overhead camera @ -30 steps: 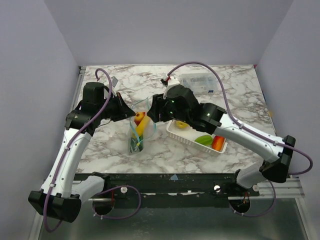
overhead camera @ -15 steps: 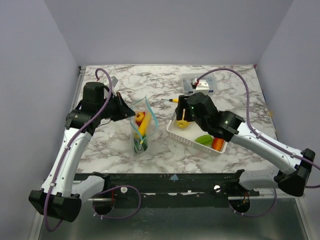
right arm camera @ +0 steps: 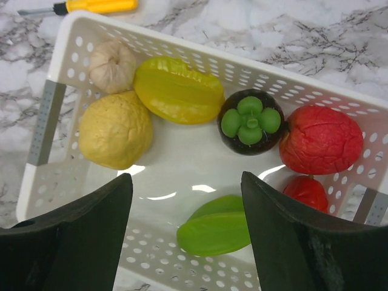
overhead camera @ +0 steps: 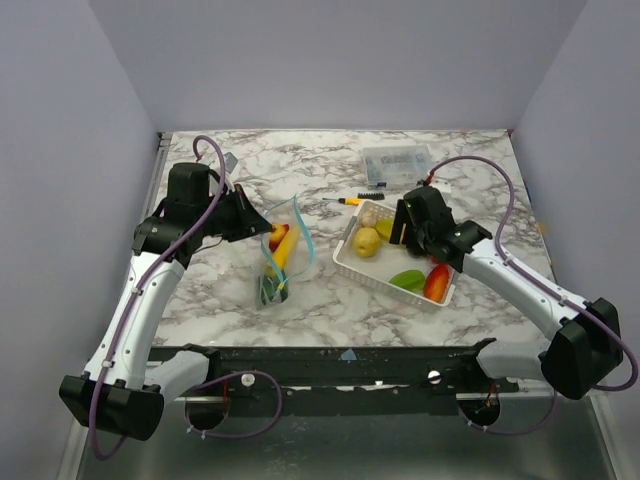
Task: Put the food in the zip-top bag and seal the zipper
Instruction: Pick up the fake fruit from the bin, then place the fake fruit in the zipper food storage bag, then adjust the zipper food storage bag at the center of the board, then pick up the fake fruit from the bin.
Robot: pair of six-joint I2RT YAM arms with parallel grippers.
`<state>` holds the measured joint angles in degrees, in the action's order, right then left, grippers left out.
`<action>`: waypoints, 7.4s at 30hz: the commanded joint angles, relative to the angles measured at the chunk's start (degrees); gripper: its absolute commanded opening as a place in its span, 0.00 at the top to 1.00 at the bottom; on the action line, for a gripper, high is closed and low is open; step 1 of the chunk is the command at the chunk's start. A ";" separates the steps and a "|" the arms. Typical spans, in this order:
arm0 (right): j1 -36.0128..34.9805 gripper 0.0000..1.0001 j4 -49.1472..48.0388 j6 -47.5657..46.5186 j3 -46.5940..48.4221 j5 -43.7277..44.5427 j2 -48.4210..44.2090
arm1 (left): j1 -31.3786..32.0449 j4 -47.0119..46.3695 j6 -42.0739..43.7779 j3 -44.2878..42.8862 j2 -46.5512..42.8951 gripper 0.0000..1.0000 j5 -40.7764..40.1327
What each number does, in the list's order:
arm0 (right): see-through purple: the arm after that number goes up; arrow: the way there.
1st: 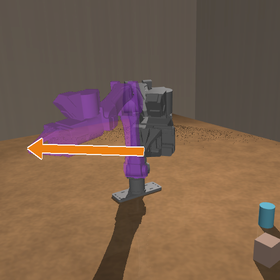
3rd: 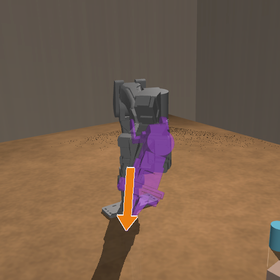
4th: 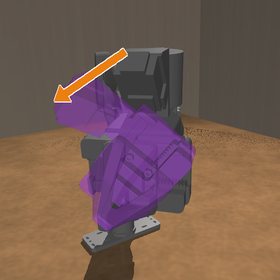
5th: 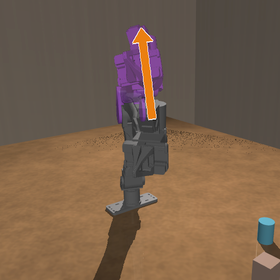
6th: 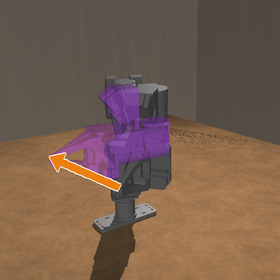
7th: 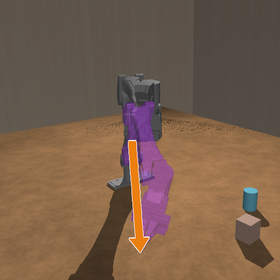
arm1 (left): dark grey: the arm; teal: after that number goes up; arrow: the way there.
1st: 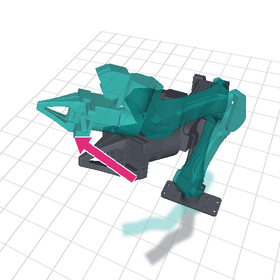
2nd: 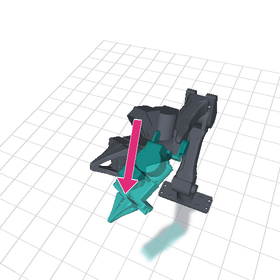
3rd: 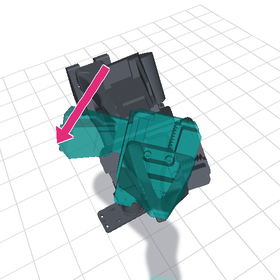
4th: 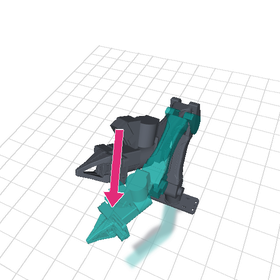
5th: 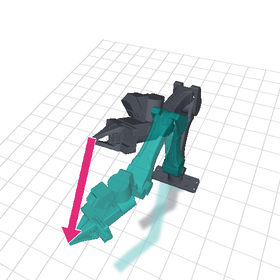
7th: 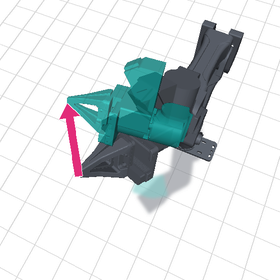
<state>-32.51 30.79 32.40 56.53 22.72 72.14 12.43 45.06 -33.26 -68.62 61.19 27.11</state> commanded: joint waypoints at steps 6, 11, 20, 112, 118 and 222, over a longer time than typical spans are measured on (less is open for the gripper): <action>3.51 0.15 -4.96 2.66 -5.46 3.12 5.12 | -0.29 -2.87 -0.40 0.59 -0.10 1.00 3.23; 4.47 0.13 -6.91 2.31 -6.11 5.07 9.15 | -0.23 -3.09 -0.56 1.18 -0.67 1.00 3.30; 4.48 0.15 -7.95 0.41 -3.83 8.38 14.24 | -0.30 -3.34 -0.85 1.56 -0.33 1.00 3.69; -21.80 0.14 -17.47 -7.05 18.79 -20.86 12.43 | -0.29 -4.64 -2.87 2.18 1.22 1.00 7.43; -21.85 0.25 -14.46 -5.73 13.34 -13.97 6.72 | -0.30 -4.79 -2.87 2.18 0.98 1.00 7.47; -4.22 0.42 18.52 34.84 -9.66 24.45 6.56 | -0.56 -5.43 -2.60 5.31 -2.08 1.00 2.07</action>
<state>-37.28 52.14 67.94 47.88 46.81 77.95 12.10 41.60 -36.27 -63.94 59.27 27.53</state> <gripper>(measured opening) 0.589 0.011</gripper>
